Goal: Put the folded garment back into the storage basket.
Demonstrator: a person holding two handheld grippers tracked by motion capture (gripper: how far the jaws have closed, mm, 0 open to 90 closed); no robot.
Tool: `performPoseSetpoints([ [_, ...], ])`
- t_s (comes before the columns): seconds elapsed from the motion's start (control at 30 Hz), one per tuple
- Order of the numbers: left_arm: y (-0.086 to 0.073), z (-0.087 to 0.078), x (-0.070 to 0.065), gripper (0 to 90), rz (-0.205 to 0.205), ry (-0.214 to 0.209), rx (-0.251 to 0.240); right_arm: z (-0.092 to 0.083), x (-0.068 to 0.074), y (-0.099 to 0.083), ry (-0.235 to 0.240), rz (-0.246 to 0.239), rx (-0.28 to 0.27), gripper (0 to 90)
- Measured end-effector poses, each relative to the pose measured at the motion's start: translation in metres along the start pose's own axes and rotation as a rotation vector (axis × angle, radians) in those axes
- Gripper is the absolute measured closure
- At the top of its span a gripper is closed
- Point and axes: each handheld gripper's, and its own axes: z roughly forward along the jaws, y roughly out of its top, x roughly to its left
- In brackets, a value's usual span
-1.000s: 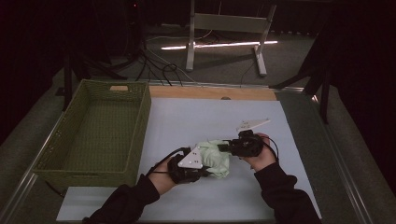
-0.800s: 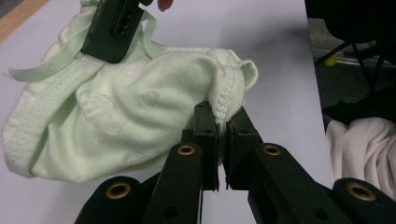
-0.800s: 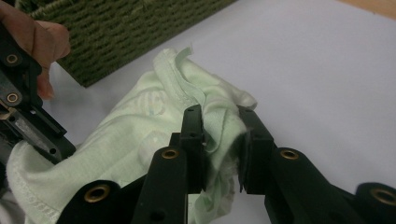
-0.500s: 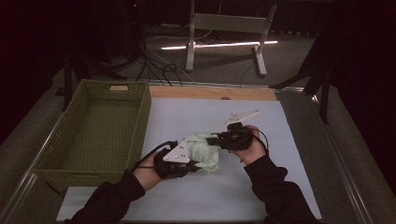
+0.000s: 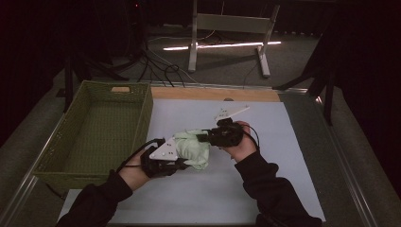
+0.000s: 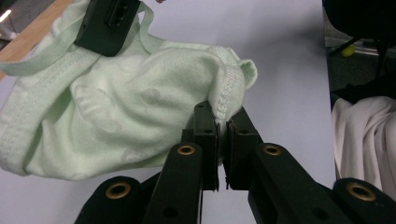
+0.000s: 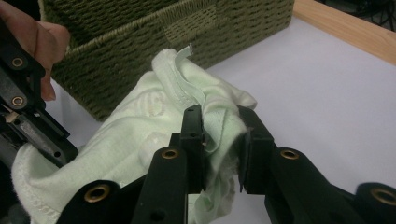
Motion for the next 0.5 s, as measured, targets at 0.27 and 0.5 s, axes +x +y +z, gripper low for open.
performPoseSetpoints([
  [0.27,-0.007,-0.016,0.005,86.7,-0.020,0.031,0.002,0.013,0.004,0.015,0.003,-0.021,-0.008,75.0],
  [0.5,-0.016,-0.031,0.009,86.7,-0.038,0.057,0.006,0.028,0.010,0.028,0.017,-0.021,-0.006,75.0],
])
